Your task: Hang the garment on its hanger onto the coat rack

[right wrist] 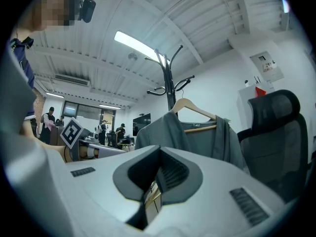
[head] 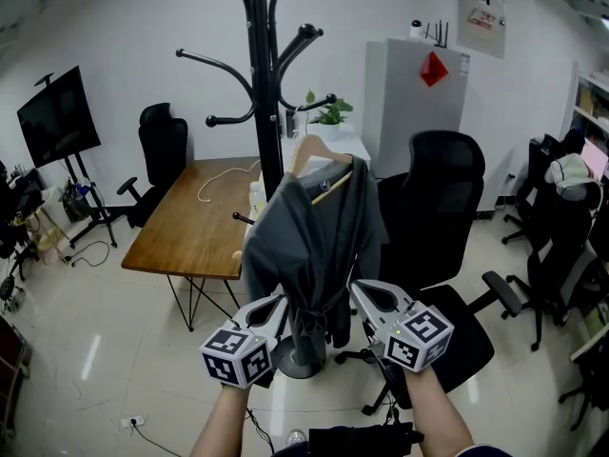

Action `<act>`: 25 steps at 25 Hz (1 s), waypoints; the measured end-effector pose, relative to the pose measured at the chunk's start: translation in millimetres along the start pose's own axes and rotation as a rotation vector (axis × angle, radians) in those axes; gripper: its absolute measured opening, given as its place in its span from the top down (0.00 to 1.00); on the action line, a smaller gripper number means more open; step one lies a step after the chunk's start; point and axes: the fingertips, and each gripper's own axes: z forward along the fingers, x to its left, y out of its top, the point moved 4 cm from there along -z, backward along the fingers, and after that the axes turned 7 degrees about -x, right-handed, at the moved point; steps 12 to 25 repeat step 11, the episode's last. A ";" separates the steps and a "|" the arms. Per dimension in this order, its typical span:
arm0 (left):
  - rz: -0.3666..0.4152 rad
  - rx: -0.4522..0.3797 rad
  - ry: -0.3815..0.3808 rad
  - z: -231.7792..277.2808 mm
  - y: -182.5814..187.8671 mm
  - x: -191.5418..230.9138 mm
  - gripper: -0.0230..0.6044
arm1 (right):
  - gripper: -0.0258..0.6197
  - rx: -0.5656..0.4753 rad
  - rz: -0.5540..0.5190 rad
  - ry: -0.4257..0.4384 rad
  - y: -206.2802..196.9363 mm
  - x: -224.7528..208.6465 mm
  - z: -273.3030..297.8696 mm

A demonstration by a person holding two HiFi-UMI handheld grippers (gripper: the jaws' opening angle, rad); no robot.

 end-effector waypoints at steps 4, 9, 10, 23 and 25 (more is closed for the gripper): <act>-0.007 0.005 0.002 -1.3 -2.3 0.6 0.96 | 0.96 0.001 -0.001 -0.001 0.5 0.1 -0.6; -0.012 0.006 0.001 -2.3 -3.2 -1.3 0.96 | 0.96 0.004 0.003 0.000 0.2 3.0 -1.7; -0.013 0.007 0.000 -2.7 -3.5 -2.0 0.96 | 0.96 0.004 0.003 0.000 0.1 3.6 -2.1; -0.013 0.007 -0.001 -3.0 -3.7 -2.7 0.96 | 0.96 0.004 0.003 0.000 0.0 4.3 -2.5; -0.013 0.007 -0.001 -3.0 -3.7 -2.7 0.96 | 0.96 0.004 0.003 0.000 0.0 4.3 -2.5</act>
